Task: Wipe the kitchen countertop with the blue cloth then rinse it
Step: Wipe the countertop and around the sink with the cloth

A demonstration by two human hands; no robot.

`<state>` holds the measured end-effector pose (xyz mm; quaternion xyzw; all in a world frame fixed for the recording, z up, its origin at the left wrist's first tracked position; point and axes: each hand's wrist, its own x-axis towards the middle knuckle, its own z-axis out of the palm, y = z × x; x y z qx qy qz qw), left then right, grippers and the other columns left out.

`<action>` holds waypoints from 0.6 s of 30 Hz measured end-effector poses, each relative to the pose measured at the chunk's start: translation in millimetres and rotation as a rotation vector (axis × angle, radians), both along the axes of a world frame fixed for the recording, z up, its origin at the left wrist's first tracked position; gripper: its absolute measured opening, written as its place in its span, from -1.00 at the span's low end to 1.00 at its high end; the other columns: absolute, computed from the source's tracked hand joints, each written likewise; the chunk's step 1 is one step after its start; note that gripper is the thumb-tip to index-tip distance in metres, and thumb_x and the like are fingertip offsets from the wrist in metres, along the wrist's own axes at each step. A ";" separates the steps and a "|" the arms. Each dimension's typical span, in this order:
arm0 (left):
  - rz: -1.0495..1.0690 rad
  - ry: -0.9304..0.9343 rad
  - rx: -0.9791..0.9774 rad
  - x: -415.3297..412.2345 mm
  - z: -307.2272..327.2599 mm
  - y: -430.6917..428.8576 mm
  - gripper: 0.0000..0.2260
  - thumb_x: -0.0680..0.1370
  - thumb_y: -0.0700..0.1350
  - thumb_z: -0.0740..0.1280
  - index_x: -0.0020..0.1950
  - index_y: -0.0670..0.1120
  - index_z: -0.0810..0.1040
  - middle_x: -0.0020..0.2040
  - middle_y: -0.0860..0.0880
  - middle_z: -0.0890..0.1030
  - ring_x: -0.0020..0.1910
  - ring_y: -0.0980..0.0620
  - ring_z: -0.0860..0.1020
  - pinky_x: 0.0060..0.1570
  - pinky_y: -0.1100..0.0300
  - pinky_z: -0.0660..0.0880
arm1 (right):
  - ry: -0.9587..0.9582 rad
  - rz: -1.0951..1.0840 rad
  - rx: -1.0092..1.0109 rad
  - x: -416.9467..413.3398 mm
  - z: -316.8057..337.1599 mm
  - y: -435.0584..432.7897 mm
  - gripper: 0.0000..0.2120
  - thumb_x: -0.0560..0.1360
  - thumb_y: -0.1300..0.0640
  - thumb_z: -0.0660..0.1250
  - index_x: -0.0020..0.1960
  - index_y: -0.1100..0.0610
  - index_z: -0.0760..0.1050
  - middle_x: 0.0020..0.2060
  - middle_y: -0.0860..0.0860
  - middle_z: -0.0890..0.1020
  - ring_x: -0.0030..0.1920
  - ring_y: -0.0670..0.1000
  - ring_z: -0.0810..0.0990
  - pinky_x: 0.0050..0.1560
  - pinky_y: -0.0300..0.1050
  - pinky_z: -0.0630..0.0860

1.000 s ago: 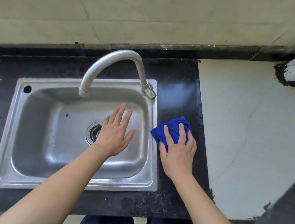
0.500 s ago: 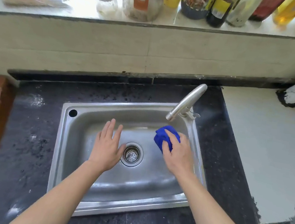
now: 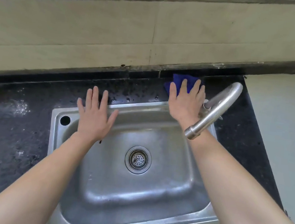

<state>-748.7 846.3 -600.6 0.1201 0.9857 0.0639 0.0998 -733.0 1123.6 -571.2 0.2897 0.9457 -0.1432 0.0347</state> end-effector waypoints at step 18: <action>0.047 0.019 0.033 -14.7 -29.0 1.1 -0.32 0.61 0.32 -0.11 0.61 -0.07 0.09 0.62 -0.16 0.03 0.59 -0.21 -0.05 0.47 -0.32 -0.09 | 0.063 0.304 0.189 -18.8 -46.3 -23.5 -0.42 0.57 -0.19 0.14 0.46 0.13 0.42 0.45 0.28 0.38 0.39 0.39 0.36 0.36 0.21 0.35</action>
